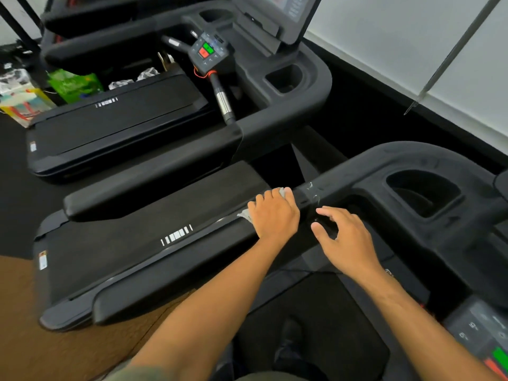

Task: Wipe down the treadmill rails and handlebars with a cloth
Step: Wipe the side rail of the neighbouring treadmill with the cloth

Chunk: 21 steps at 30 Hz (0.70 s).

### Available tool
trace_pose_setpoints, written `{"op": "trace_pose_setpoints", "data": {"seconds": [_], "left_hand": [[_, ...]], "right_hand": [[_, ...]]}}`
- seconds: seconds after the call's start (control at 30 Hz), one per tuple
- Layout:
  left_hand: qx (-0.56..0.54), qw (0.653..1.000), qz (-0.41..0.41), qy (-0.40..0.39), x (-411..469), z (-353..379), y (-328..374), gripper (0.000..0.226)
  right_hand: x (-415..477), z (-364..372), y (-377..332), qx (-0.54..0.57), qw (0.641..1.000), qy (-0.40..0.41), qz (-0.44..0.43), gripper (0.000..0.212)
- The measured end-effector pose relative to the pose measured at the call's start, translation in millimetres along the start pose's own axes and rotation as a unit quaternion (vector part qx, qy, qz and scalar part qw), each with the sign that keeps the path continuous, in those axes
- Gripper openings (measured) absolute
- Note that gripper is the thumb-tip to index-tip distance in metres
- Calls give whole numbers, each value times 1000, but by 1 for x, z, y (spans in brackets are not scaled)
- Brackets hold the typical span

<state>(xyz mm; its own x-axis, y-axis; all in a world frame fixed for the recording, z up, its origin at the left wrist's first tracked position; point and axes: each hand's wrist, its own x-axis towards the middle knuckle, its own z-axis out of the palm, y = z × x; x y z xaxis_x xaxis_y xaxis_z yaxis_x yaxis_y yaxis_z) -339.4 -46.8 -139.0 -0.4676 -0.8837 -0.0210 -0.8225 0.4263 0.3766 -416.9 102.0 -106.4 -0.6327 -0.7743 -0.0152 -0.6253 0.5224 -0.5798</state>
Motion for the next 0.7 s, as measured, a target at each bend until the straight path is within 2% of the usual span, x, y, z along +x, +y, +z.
{"op": "trace_pose_setpoints", "data": {"seconds": [0.1, 0.17, 0.23, 0.3, 0.37, 0.43, 0.57, 0.7], "left_hand": [[-135, 991, -19, -16, 19, -9, 21, 44], [-175, 984, 3, 13, 25, -19, 26, 44], [-103, 994, 23, 32, 20, -20, 14, 52], [-1, 999, 39, 13, 6, -12, -15, 63], [69, 995, 73, 3, -14, -6, -51, 62], [92, 992, 87, 25, -31, -7, -79, 54], [128, 989, 51, 53, -59, -30, -125, 51], [121, 990, -44, 51, -99, -72, -196, 54]], "right_hand": [[11, -10, 13, -1, 1000, -7, -20, 39], [17, -15, 18, -6, 999, -13, -32, 40], [20, -17, 21, -9, 999, -21, -40, 40], [21, -18, 22, -7, 999, -32, -43, 39], [20, -17, 20, 3, 998, -42, -41, 39], [19, -14, 17, 9, 998, -48, -41, 39], [16, -4, 10, 11, 998, -53, -37, 39], [8, 1, 6, 16, 999, -29, -20, 38]]}}
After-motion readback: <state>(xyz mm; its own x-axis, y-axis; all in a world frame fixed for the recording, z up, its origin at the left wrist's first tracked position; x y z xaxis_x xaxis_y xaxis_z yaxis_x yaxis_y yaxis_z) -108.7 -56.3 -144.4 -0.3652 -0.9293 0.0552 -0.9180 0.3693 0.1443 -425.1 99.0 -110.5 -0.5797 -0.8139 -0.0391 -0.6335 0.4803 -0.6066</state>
